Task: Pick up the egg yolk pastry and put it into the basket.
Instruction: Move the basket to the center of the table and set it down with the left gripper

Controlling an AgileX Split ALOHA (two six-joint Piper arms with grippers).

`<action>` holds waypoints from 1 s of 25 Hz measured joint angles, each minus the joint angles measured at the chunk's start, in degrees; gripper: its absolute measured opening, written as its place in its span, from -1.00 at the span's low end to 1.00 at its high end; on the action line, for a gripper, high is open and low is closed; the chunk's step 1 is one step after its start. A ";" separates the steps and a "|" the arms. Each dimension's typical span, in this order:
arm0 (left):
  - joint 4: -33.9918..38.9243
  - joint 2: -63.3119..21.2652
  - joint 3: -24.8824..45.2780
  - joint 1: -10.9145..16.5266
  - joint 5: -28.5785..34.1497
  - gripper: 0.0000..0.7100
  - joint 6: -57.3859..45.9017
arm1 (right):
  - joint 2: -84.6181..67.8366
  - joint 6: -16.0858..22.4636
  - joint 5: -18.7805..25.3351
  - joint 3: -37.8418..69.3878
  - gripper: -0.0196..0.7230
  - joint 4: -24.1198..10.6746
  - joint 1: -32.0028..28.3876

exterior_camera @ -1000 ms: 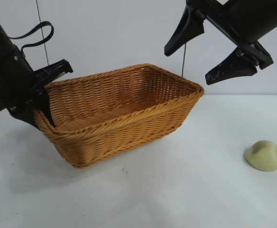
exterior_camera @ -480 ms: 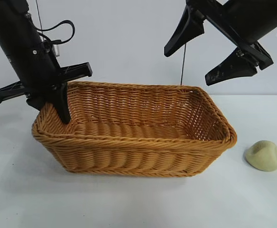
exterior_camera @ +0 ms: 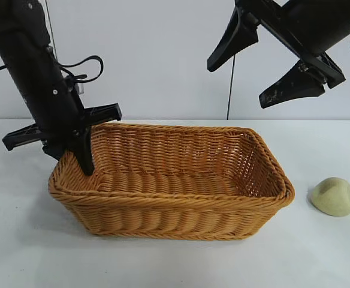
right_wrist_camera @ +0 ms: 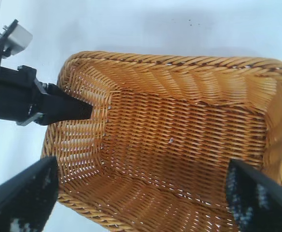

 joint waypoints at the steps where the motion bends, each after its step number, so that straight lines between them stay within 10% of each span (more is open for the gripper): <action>1: -0.15 0.07 0.52 0.00 -0.56 -0.77 0.01 | 0.00 0.00 0.00 0.00 0.86 0.00 0.00; 9: -0.49 0.07 1.68 0.00 -1.69 -0.70 0.28 | 0.00 0.00 0.00 0.00 0.86 0.00 0.00; 16: -0.49 0.07 1.70 0.00 0.62 0.57 0.29 | 0.00 0.00 0.05 0.00 0.86 0.00 0.00; 25: 0.09 -0.70 -9.84 0.00 12.94 0.81 0.29 | 0.00 0.00 0.16 0.00 0.86 0.00 0.00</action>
